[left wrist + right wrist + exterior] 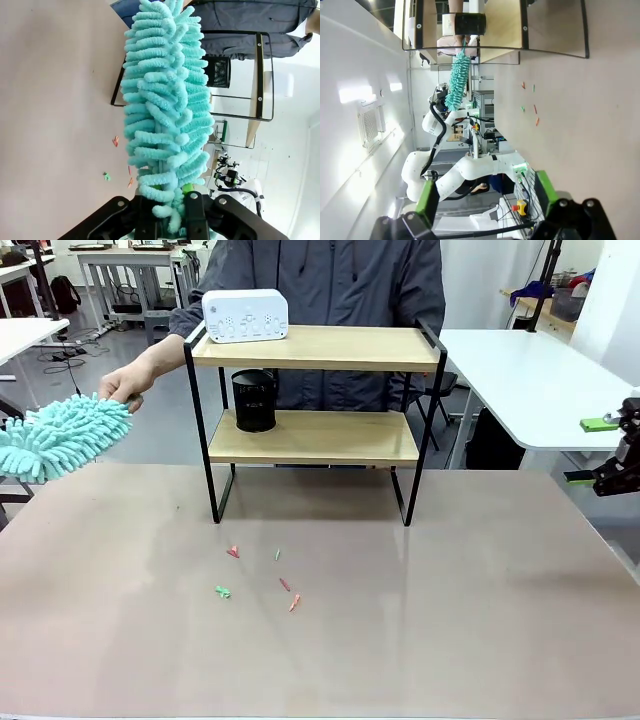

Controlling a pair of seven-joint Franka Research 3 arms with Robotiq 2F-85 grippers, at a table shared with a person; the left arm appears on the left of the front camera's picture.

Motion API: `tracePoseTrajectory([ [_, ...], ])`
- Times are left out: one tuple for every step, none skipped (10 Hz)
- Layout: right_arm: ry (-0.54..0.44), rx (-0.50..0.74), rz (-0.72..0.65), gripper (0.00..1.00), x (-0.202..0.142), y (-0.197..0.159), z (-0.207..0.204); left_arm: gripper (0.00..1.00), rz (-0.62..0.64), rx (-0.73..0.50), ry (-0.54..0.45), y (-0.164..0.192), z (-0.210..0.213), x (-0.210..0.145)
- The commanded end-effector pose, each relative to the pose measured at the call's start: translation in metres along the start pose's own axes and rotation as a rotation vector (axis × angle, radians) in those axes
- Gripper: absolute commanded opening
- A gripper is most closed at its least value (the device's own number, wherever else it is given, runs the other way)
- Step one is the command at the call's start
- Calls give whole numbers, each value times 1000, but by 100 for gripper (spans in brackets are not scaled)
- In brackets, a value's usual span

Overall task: Clean the shelf.
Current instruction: Hand the Duster back to the human.

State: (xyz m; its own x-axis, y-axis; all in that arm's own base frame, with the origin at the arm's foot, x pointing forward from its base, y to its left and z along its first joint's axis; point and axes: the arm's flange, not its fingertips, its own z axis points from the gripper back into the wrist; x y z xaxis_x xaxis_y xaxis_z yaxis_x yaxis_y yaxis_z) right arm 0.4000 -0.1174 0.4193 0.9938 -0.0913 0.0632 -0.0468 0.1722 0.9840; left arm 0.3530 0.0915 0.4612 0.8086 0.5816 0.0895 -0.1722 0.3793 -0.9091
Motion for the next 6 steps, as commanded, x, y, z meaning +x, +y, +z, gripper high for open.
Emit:
tracePoseTrajectory([
  [12,-6,7,100,0,3,3,0,-17,-2,-11,1,2,-1],
  [12,-6,7,100,0,3,3,0,-17,-2,-11,1,2,-1],
  [12,-6,7,100,0,3,3,16,0,0,-1,0,0,0],
  [12,-6,7,100,0,3,3,74,-33,-72,67,-5,-15,-9],
  [12,-6,7,100,0,3,3,74,-66,-131,117,-10,-27,-24],
  [12,-6,7,100,0,3,3,100,-87,-187,158,-12,-31,-37],
])
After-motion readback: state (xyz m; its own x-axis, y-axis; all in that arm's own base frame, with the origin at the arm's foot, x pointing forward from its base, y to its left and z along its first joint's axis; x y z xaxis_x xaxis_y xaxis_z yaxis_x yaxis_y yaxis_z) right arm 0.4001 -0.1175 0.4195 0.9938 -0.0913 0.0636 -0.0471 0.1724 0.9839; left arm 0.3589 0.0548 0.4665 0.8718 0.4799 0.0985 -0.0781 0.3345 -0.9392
